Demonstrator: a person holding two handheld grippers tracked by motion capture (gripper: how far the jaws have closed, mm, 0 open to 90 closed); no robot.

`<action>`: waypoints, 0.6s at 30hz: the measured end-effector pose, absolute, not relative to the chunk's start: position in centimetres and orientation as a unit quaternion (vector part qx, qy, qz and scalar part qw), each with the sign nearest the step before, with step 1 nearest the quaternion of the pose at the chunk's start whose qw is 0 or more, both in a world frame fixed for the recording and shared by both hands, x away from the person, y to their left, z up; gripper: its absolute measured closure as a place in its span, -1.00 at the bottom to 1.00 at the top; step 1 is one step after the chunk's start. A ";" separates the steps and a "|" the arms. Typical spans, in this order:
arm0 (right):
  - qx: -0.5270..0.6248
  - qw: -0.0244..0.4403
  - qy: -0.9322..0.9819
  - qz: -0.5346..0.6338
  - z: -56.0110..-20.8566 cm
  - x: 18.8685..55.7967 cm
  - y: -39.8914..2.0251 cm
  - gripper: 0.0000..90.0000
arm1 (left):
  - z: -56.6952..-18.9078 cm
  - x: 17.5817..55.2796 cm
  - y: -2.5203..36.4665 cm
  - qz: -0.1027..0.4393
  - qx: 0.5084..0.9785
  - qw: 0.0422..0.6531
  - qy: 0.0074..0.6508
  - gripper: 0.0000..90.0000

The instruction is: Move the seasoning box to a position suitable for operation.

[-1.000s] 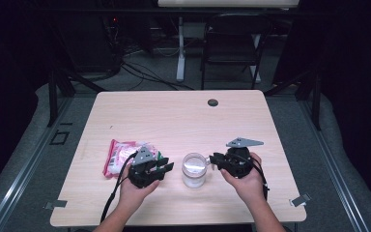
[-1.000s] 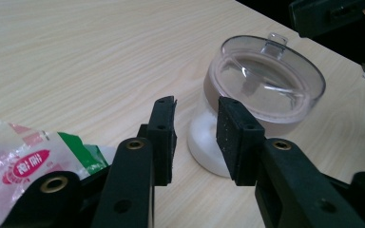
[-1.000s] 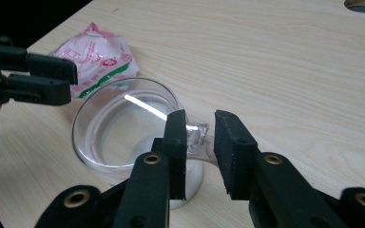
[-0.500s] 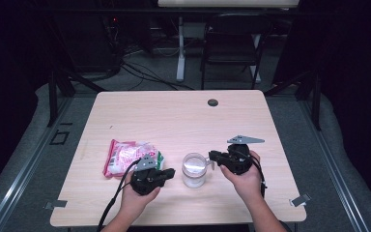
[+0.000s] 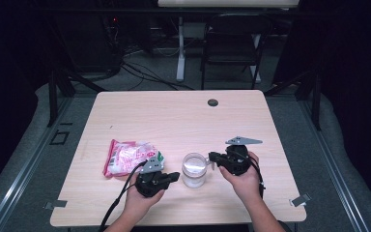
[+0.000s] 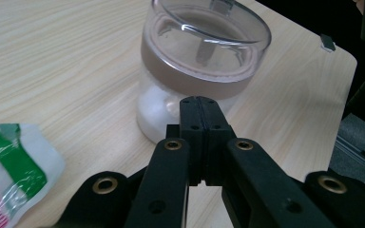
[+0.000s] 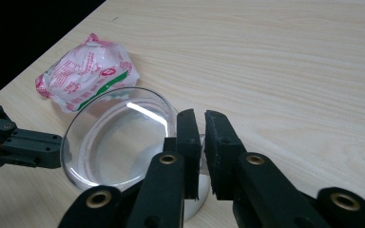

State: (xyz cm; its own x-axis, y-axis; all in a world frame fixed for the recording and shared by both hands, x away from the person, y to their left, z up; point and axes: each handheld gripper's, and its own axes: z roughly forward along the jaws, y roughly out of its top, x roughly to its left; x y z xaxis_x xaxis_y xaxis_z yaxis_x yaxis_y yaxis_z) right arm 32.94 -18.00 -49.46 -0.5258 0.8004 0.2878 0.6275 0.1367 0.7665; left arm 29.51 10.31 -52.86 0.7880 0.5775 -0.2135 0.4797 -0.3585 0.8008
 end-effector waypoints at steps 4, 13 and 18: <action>0.482 0.088 0.742 0.456 -49.6 32.9 -18.3 0.92 | -53.0 29.5 9.7 0.048 0.824 0.466 0.318 1.00; 0.483 0.089 0.740 0.459 -49.6 32.8 -18.3 0.92 | -52.9 29.4 9.2 0.046 0.823 0.470 0.315 1.00; 0.482 0.086 0.739 0.462 -49.7 32.8 -18.3 0.92 | -52.9 29.5 9.1 0.046 0.823 0.470 0.315 1.00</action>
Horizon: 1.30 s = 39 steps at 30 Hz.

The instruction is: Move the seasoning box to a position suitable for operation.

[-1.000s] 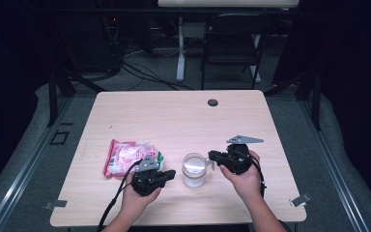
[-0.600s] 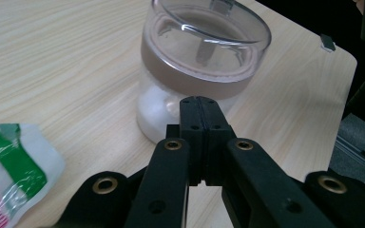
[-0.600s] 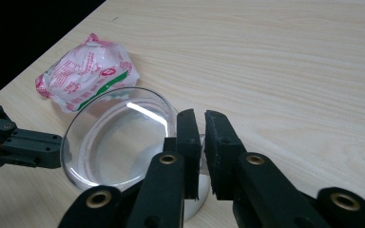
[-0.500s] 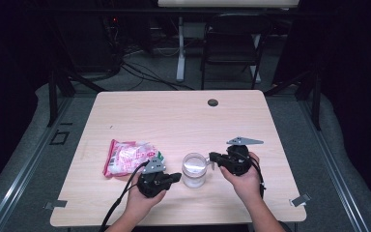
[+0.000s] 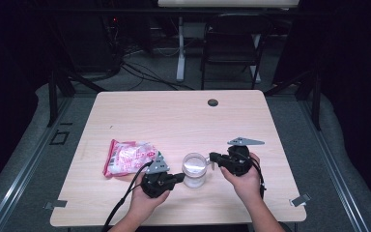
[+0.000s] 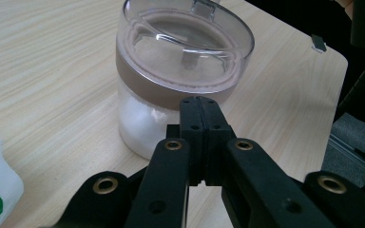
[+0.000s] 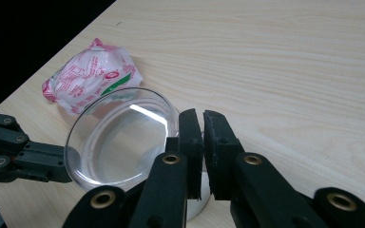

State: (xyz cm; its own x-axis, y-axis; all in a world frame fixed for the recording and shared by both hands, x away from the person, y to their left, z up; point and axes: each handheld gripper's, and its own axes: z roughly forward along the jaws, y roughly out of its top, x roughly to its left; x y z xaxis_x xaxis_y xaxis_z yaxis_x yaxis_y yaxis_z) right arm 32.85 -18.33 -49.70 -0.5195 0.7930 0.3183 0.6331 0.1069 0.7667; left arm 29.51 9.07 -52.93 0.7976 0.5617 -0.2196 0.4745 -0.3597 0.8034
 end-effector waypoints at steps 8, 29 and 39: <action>0.483 0.085 0.738 0.464 -49.8 32.8 -18.4 0.92 | -52.7 29.5 9.0 0.048 0.822 0.474 0.311 1.00; 0.483 0.086 0.737 0.465 -49.9 32.6 -18.5 0.88 | -52.3 29.6 8.8 0.057 0.824 0.473 0.308 1.00; 0.442 0.117 0.759 0.464 -48.9 30.5 -18.1 0.61 | -50.9 30.1 8.2 0.057 0.821 0.488 0.291 0.95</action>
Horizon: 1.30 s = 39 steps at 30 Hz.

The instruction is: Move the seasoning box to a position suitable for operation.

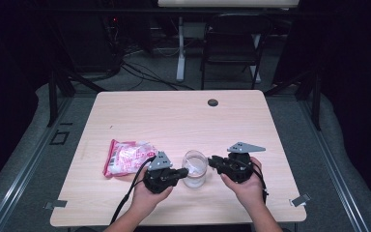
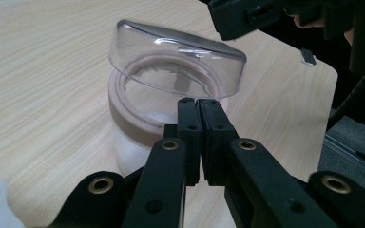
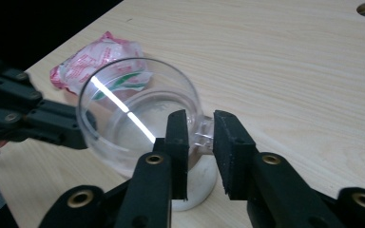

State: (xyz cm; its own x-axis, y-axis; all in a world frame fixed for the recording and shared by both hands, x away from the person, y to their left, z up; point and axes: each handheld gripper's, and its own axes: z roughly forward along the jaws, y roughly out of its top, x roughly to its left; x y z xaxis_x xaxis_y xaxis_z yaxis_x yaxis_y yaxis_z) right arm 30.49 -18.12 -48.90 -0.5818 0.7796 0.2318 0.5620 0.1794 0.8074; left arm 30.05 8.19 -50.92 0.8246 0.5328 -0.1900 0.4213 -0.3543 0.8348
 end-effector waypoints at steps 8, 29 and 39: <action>0.405 0.130 0.774 0.469 -48.4 28.7 -18.0 0.37 | -50.0 30.8 8.1 0.057 0.815 0.500 0.289 0.86; 0.378 0.170 0.793 0.446 -49.8 27.8 -16.5 0.24 | -50.0 31.9 7.8 0.093 0.805 0.499 0.307 0.38; 0.377 0.175 0.792 0.447 -49.7 27.8 -16.6 0.25 | -51.6 32.9 8.1 0.091 0.805 0.479 0.338 0.27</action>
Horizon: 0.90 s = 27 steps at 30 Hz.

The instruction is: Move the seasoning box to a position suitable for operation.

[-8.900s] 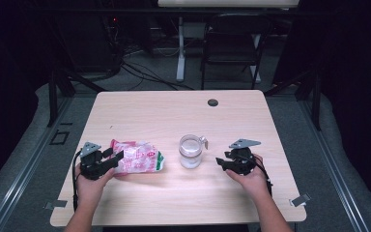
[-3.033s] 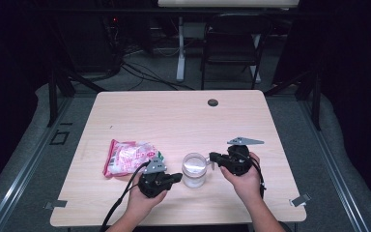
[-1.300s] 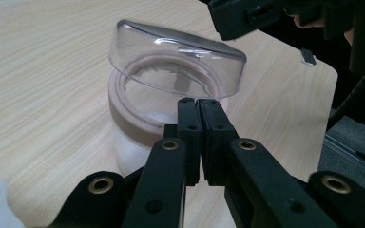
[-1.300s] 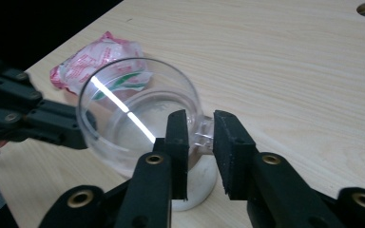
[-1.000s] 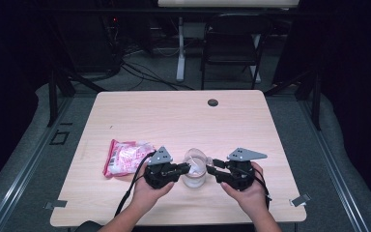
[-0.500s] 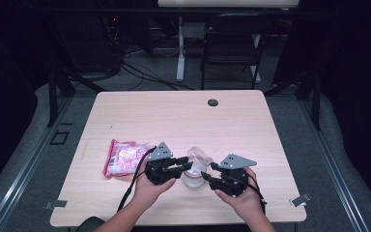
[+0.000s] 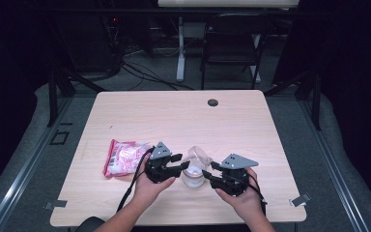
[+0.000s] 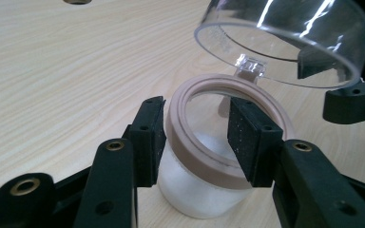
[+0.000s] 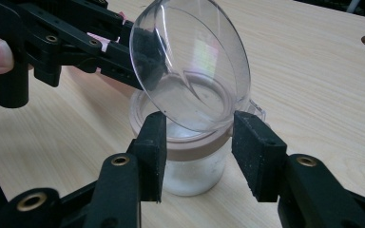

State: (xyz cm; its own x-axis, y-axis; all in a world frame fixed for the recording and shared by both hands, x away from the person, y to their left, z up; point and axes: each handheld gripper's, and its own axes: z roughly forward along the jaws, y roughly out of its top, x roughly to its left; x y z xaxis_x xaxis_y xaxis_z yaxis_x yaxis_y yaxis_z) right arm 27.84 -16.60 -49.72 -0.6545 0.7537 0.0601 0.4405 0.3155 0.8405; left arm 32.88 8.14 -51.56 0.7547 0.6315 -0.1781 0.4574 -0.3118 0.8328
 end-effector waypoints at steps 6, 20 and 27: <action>0.380 0.174 0.789 0.450 -49.8 27.9 -16.7 0.28 | -52.1 33.1 7.8 0.084 0.812 0.466 0.341 0.31; 0.386 0.173 0.784 0.454 -49.8 28.2 -17.1 0.33 | -52.2 32.9 7.7 0.082 0.814 0.470 0.331 0.36; 0.402 0.170 0.773 0.460 -49.8 28.5 -18.1 0.42 | -52.2 33.0 7.8 0.083 0.813 0.471 0.332 0.36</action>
State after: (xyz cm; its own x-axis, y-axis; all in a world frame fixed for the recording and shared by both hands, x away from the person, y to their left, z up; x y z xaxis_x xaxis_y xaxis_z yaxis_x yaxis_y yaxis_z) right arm 28.53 -18.07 -49.85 -0.6199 0.7773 0.1072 0.4650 0.2539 0.8481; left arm 32.96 7.79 -52.23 0.7666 0.6169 -0.1783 0.4613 -0.3359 0.8212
